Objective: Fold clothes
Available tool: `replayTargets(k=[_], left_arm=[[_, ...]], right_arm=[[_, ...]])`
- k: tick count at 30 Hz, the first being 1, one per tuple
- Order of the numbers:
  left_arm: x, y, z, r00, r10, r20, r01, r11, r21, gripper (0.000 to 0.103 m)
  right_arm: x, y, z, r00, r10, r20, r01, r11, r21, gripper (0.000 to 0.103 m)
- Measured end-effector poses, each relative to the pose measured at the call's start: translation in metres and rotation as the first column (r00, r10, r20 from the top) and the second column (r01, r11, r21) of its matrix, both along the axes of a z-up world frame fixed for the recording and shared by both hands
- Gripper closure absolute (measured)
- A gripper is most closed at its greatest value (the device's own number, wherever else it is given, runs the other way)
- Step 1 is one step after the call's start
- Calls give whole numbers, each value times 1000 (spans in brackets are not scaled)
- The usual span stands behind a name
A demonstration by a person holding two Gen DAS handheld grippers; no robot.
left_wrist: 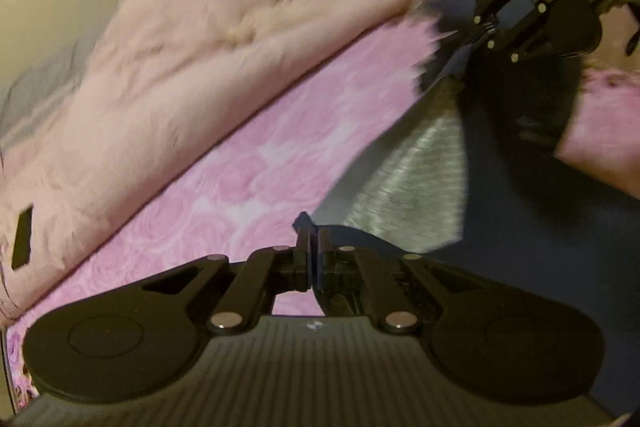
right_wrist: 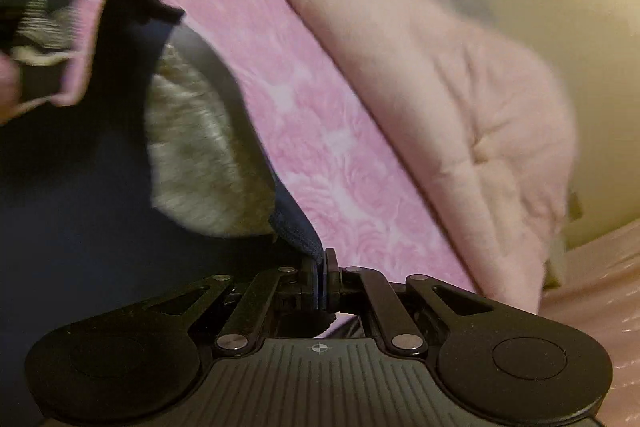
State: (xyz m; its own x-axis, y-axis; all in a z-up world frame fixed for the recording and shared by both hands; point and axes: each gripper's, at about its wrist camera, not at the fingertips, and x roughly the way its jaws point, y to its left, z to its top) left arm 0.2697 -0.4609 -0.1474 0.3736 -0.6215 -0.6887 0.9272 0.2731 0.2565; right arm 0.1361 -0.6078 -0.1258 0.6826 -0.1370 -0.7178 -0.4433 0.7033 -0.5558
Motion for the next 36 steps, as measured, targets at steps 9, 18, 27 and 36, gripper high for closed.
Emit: replayTargets(k=[9, 18, 27, 36], left_arm=[[-230, 90, -33, 940, -269, -210, 299, 946, 126, 102], [-377, 137, -96, 893, -326, -309, 406, 880, 247, 102], [-414, 148, -92, 962, -219, -162, 261, 912, 315, 103], [-443, 148, -105, 964, -247, -103, 267, 888, 374, 103]], right_arm=[[-296, 60, -69, 964, 83, -252, -77, 996, 34, 103], [-371, 82, -136, 935, 133, -329, -114, 991, 76, 103], [-393, 66, -136, 945, 203, -254, -193, 979, 64, 103], [-418, 73, -158, 945, 204, -255, -205, 979, 24, 103]])
